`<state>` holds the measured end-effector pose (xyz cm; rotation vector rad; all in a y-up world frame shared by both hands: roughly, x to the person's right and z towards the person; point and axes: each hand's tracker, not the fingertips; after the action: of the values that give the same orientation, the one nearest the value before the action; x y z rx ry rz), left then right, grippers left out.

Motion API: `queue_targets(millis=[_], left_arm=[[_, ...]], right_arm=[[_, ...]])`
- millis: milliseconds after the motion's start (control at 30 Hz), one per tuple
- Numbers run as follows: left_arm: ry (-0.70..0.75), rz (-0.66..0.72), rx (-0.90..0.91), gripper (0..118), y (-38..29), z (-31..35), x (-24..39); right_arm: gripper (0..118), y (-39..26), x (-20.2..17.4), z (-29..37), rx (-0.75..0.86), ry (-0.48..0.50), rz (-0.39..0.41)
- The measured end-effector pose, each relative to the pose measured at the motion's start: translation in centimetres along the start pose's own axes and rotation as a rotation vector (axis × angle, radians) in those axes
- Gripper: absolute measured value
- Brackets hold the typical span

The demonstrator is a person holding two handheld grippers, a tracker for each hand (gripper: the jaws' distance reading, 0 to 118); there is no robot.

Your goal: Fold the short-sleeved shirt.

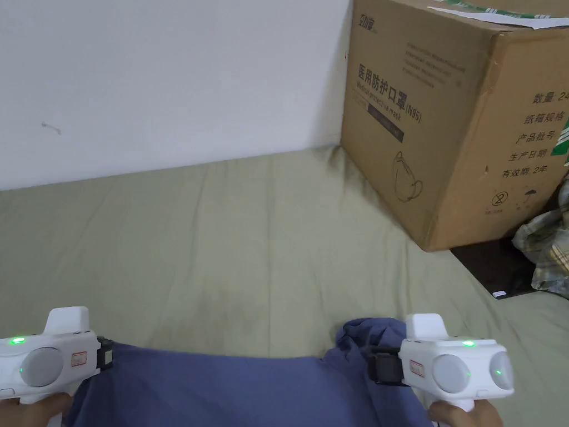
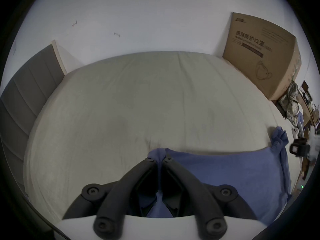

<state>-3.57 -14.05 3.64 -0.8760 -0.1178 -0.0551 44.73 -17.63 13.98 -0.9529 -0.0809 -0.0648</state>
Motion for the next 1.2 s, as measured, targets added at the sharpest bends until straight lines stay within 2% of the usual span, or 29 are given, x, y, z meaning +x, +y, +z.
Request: queue_targets(millis=[100,133,167,233,267,333,467,767,1033,1200], left_arm=[[0.000,-0.018,0.007,1,0.1,1.3,0.2],[-0.004,-0.014,0.012,1,0.0,1.5,0.2],[-0.006,-0.009,0.013,1,0.0,1.6,0.2],[-0.003,-0.007,0.014,1,0.0,0.9,-0.4],[-0.002,-0.008,0.013,1,-0.1,1.0,-0.4],[0.002,-0.010,0.012,1,-0.2,1.2,-0.6],[0.008,0.005,0.020,1,-0.8,2.5,-0.9],[-0.001,0.090,0.130,1,-1.5,11.5,-2.2],[0.049,0.139,0.316,1,2.6,23.1,-4.4],[0.093,0.158,0.450,1,6.9,30.3,-5.6]], right_arm=[[92,0.9,-0.2,-2.4,-0.029,-0.038,0.007],[85,1.0,0.0,-3.0,-0.040,-0.042,-0.002],[65,1.1,0.2,-3.6,-0.045,-0.040,-0.018],[9,1.2,0.5,-4.5,-0.077,-0.019,-0.055],[3,0.8,-0.2,-3.8,-0.083,-0.020,-0.051],[3,0.4,-0.5,-2.9,-0.046,-0.054,-0.032],[3,0.1,0.4,-0.3,0.014,-0.046,-0.017],[3,1.8,2.3,10.9,0.281,0.022,0.039],[3,6.5,0.2,22.2,0.529,0.087,0.071],[3,10.5,-3.0,29.1,0.684,0.131,0.096]])
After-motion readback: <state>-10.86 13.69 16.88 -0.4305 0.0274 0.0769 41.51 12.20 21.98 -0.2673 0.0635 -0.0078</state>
